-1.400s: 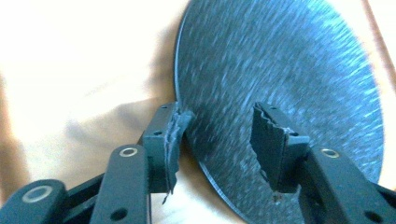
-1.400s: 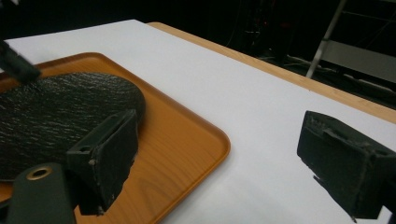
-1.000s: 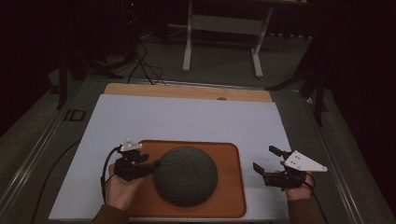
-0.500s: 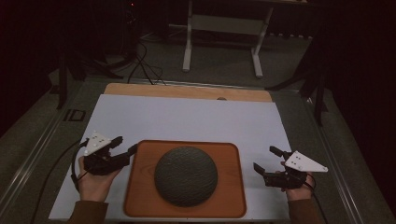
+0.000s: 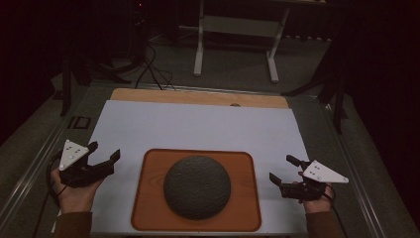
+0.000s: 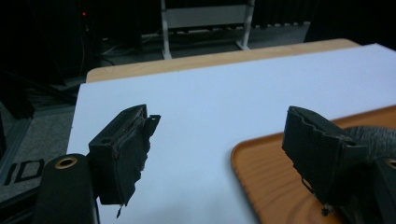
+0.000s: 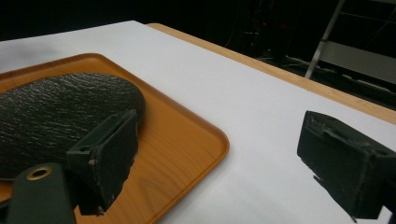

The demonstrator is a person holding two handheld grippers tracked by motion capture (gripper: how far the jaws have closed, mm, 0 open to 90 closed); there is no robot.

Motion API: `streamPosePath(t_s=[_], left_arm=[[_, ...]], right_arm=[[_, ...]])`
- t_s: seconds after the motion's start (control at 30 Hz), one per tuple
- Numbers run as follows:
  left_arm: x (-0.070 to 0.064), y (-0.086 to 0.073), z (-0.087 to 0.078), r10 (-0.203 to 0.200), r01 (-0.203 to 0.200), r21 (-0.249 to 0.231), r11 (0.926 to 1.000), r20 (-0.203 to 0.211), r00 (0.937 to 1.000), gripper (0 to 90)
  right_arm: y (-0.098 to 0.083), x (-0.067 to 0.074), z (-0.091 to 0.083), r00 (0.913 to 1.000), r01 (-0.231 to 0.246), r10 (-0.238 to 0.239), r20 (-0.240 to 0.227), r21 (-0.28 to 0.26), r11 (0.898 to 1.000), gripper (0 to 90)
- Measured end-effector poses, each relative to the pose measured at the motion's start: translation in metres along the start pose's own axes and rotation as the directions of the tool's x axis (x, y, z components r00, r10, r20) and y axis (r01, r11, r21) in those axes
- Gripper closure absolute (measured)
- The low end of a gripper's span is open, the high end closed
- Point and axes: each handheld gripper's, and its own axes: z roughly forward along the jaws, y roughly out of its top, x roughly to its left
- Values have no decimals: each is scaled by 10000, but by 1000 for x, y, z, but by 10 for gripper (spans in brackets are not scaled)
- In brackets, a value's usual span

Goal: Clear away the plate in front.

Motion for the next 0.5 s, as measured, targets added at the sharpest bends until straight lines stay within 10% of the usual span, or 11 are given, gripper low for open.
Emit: streamPosePath(t_s=[0.5], left_arm=[[6, -23, 0, -192, 193, 12, 9998, -448, 9988, 261]], right_arm=[[-3, -9, -10, 9998, -53, 55, 174, -112, 9999, 122]])
